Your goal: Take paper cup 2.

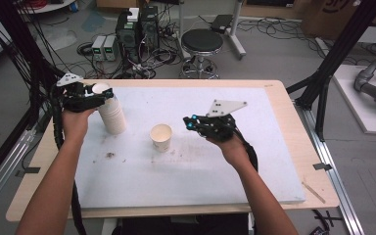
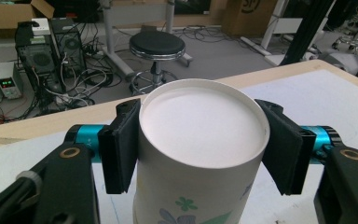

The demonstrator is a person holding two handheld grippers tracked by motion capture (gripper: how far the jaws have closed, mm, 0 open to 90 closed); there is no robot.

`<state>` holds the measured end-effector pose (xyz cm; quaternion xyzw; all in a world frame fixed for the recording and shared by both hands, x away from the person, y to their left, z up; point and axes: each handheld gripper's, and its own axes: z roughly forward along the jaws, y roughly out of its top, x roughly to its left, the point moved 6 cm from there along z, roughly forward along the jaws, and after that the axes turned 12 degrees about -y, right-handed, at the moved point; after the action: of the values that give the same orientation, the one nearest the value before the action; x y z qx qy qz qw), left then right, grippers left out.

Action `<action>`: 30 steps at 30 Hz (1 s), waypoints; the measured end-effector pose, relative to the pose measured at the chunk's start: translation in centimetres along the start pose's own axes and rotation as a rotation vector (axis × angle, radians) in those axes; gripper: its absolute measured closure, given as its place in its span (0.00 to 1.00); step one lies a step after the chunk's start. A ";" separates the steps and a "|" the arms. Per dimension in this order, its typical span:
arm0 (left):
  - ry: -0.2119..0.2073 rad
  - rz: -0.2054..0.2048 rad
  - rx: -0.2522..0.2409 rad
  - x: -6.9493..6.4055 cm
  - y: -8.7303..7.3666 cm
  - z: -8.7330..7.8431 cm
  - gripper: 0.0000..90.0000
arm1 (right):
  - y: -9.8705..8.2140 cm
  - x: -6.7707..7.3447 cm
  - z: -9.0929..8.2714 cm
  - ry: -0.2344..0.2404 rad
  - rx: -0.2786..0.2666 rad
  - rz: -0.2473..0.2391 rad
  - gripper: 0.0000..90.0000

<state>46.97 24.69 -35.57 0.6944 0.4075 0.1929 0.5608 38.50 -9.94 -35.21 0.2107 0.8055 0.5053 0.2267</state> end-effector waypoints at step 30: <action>0.018 0.011 0.027 -0.3 -0.2 0.5 0.39 | 6.3 2.0 12.0 0.110 0.031 -0.031 1.00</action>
<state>47.10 24.16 -35.85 0.7024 0.4115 0.1966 0.5465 44.51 2.32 -34.44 0.1733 0.8278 0.5000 0.1866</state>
